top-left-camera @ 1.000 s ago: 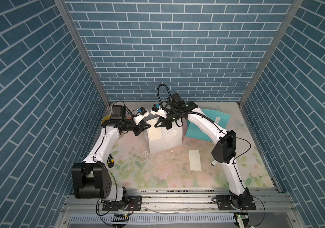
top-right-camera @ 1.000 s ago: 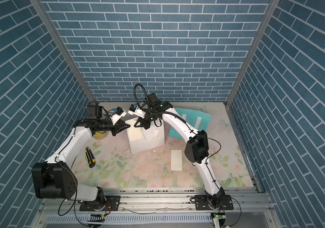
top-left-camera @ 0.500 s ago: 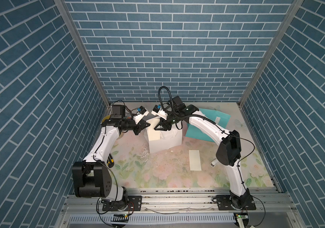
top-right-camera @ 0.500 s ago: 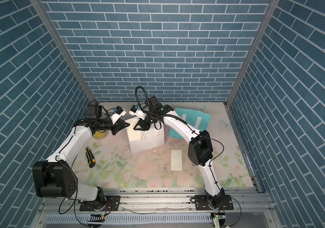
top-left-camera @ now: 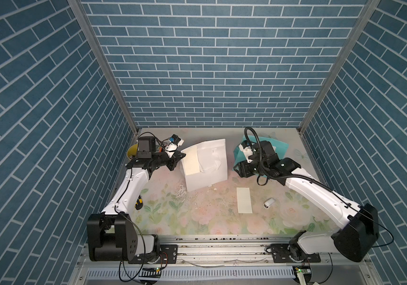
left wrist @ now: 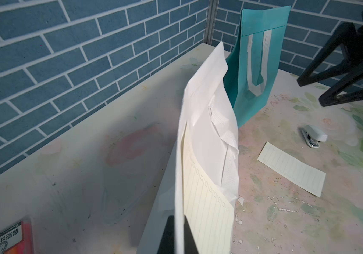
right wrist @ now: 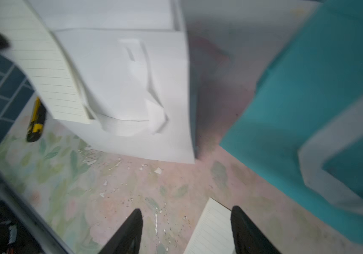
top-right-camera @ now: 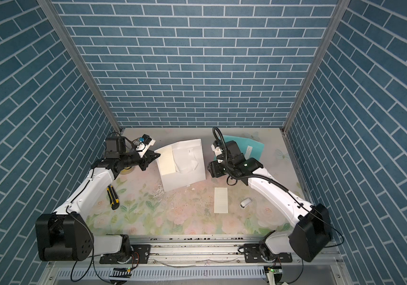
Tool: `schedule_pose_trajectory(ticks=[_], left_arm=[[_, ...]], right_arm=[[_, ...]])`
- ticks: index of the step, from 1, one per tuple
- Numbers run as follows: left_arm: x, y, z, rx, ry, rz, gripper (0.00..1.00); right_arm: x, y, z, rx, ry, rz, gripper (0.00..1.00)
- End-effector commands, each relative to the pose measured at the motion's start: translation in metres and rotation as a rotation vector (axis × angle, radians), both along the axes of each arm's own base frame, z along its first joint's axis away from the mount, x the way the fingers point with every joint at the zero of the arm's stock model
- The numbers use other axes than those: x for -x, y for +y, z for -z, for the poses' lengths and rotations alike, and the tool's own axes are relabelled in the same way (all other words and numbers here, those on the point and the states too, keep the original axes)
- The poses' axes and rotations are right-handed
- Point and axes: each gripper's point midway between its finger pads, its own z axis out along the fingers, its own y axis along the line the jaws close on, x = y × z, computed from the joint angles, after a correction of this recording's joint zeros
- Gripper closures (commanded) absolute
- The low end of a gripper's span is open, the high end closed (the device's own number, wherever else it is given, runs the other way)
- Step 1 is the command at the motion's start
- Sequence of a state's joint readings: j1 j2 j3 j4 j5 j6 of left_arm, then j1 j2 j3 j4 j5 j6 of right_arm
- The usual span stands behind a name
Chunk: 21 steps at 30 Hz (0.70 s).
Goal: Staple the receipts to the bags
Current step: Hold the receipt from the takeout bag, then pick up the stapler from the center of the board.
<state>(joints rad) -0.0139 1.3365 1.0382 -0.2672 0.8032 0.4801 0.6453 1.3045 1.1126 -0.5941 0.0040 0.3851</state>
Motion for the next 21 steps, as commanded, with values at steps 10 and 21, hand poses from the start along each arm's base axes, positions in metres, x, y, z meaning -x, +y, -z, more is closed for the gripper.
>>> schedule_pose_trajectory(ticks=[10, 21], left_arm=[[-0.007, 0.001, -0.008, 0.009, -0.077, -0.027, 1.00], [-0.003, 0.001, -0.010, 0.003, -0.085, -0.020, 1.00]], right_arm=[[0.105, -0.188, 0.073, 0.152, 0.370, 0.955, 0.22], [0.070, -0.161, 0.111, 0.049, 0.498, 0.982, 0.19]])
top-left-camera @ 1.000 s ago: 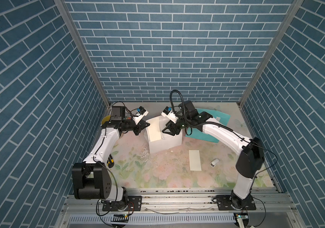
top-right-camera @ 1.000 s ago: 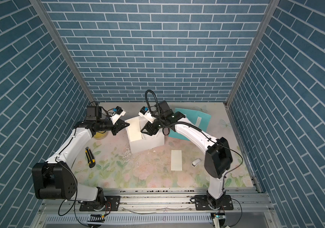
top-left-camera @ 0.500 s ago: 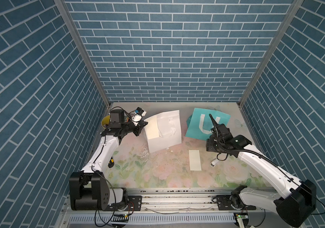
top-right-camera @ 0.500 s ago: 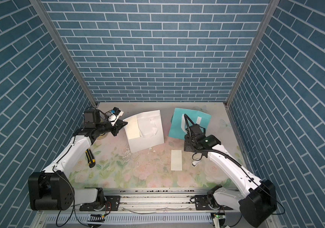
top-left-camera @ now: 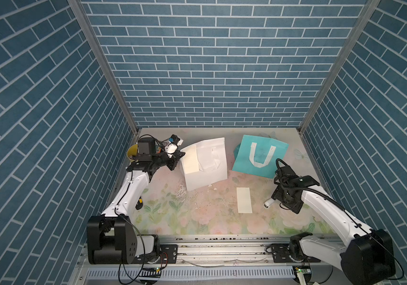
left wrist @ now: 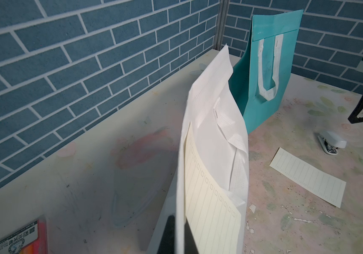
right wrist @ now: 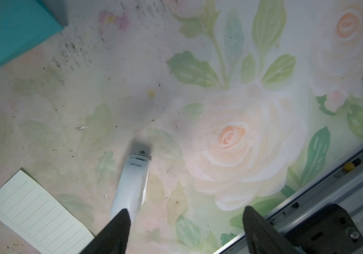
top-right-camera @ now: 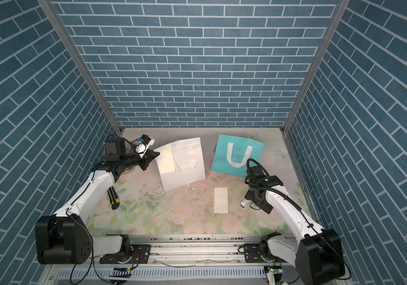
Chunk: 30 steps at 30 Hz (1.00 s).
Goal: Staple the receipts to the bags
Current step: Pick up the stapler from the center of the board.
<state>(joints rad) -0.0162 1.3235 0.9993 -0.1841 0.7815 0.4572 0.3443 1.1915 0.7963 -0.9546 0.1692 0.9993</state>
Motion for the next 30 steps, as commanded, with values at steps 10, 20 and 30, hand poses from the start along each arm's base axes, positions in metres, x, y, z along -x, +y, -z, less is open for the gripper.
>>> schedule_pose_trajectory(ticks=[10, 20, 30], left_arm=[[0.004, 0.000, -0.010, -0.011, -0.049, 0.005, 1.00], [0.005, 0.000, -0.010, -0.014, -0.047, 0.009, 1.00], [0.005, 0.000, -0.009, -0.016, -0.047, 0.010, 1.00]], right_arm=[[-0.023, 0.029, 0.034, -0.140, 0.060, 0.123, 0.24], [-0.018, 0.028, 0.058, -0.146, 0.096, 0.170, 0.34], [-0.014, 0.024, 0.079, -0.118, 0.124, 0.167, 0.55]])
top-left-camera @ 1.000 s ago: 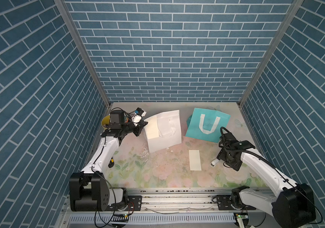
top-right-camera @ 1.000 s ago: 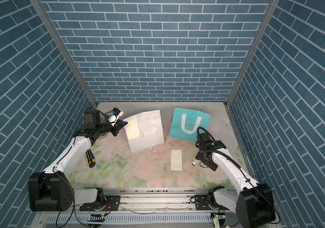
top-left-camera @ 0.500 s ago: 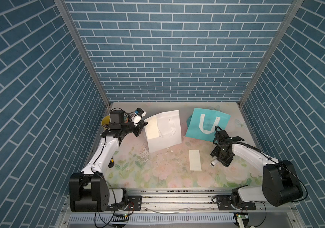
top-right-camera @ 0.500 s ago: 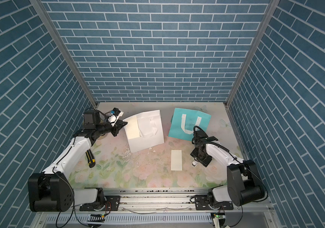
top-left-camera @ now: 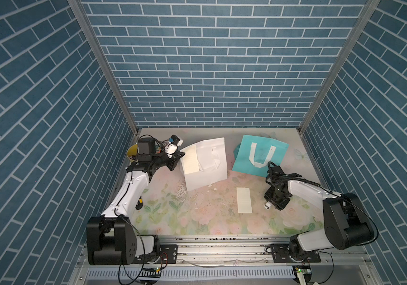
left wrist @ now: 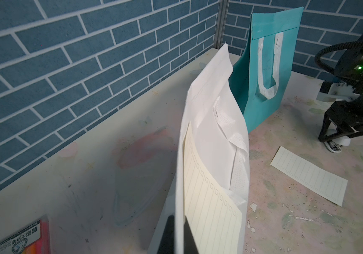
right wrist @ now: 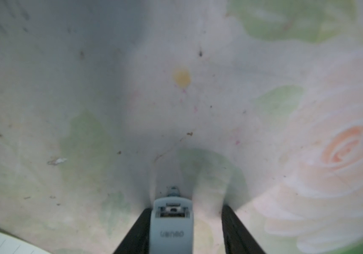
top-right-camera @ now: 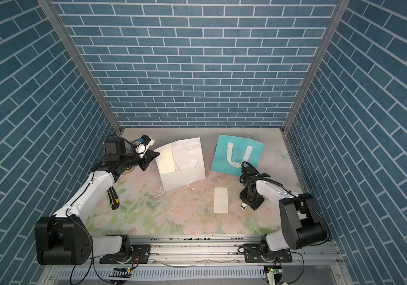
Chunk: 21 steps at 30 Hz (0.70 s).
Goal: Staple the receipts to the bags
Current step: Pick up the stapler from the center of the board.
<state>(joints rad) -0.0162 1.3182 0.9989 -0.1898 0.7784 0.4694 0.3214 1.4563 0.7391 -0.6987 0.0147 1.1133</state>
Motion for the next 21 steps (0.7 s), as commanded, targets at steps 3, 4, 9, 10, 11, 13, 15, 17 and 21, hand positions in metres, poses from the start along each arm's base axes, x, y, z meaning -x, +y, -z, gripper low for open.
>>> schedule_pose_trajectory(ticks=[3, 4, 9, 10, 11, 13, 15, 17, 21], left_arm=[[0.003, -0.001, -0.008, -0.009, -0.038, 0.007, 1.00], [0.003, 0.000, -0.008, -0.008, -0.038, 0.006, 1.00], [0.002, 0.001, -0.009, -0.009, -0.038, -0.004, 1.00], [0.001, 0.001, -0.010, -0.009, -0.042, -0.008, 1.00], [0.000, 0.002, -0.011, -0.008, -0.046, -0.015, 1.00], [-0.003, 0.003, -0.014, -0.006, -0.055, -0.035, 1.00], [-0.006, 0.005, -0.014, -0.011, -0.060, -0.057, 1.00], [-0.008, 0.008, -0.016, -0.017, -0.069, -0.082, 1.00], [-0.008, 0.009, -0.021, -0.025, -0.098, -0.099, 1.00]], right_arm=[[0.005, -0.010, 0.013, 0.052, 0.022, 0.015, 0.63], [0.005, -0.012, 0.012, 0.061, 0.020, 0.002, 0.66], [-0.009, -0.009, -0.004, 0.099, -0.051, -0.143, 0.96], [-0.017, -0.004, -0.013, 0.112, -0.094, -0.194, 1.00], [-0.026, 0.003, -0.023, 0.131, -0.141, -0.258, 1.00], [-0.051, 0.023, -0.054, 0.193, -0.275, -0.415, 1.00], [-0.072, 0.050, -0.083, 0.216, -0.405, -0.547, 1.00], [-0.091, 0.078, -0.108, 0.195, -0.530, -0.637, 1.00], [-0.125, 0.140, -0.170, 0.107, -0.849, -0.773, 1.00]])
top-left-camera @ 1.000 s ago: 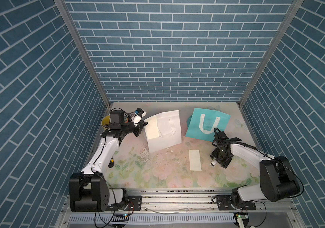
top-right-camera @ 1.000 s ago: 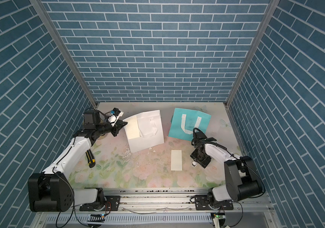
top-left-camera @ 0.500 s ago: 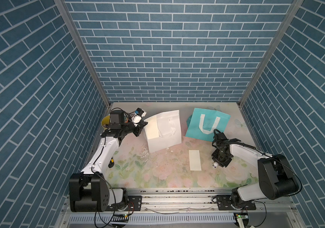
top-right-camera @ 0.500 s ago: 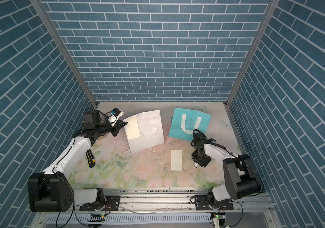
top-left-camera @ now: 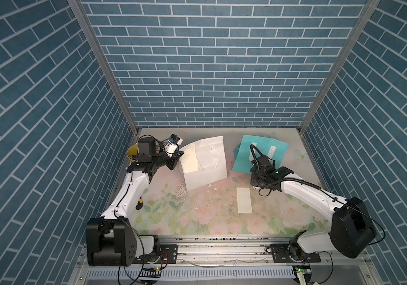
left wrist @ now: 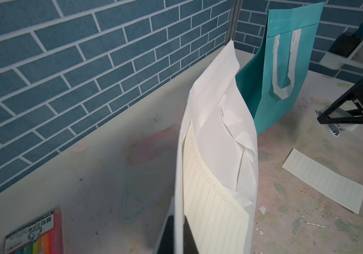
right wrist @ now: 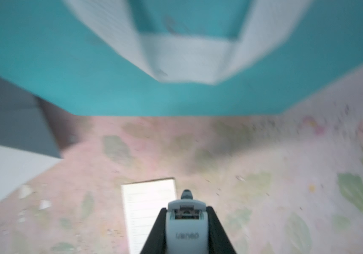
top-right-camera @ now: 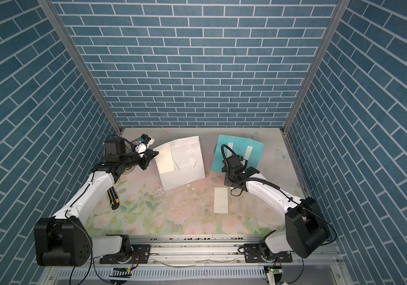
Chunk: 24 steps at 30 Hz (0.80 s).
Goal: Staple the receipts to the bags
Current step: Pick up the stapler from the center of the board.
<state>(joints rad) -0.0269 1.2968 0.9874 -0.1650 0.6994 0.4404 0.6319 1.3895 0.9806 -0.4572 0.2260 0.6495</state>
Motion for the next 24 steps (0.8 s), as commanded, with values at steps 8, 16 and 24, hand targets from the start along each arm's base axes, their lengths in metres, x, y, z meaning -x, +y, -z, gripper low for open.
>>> schedule_pose_trajectory(ticks=[8, 16, 24], left_arm=[[-0.003, -0.004, -0.021, -0.025, -0.129, -0.038, 1.00], [-0.001, -0.015, -0.018, -0.026, -0.139, -0.024, 1.00], [-0.001, -0.019, -0.015, -0.026, -0.127, -0.016, 1.00]], right_arm=[[-0.062, 0.146, -0.180, -0.261, -0.845, -0.440, 1.00], [-0.067, 0.218, -0.246, -0.430, -1.188, -0.610, 1.00], [-0.072, 0.261, -0.245, -0.461, -1.187, -0.629, 1.00]])
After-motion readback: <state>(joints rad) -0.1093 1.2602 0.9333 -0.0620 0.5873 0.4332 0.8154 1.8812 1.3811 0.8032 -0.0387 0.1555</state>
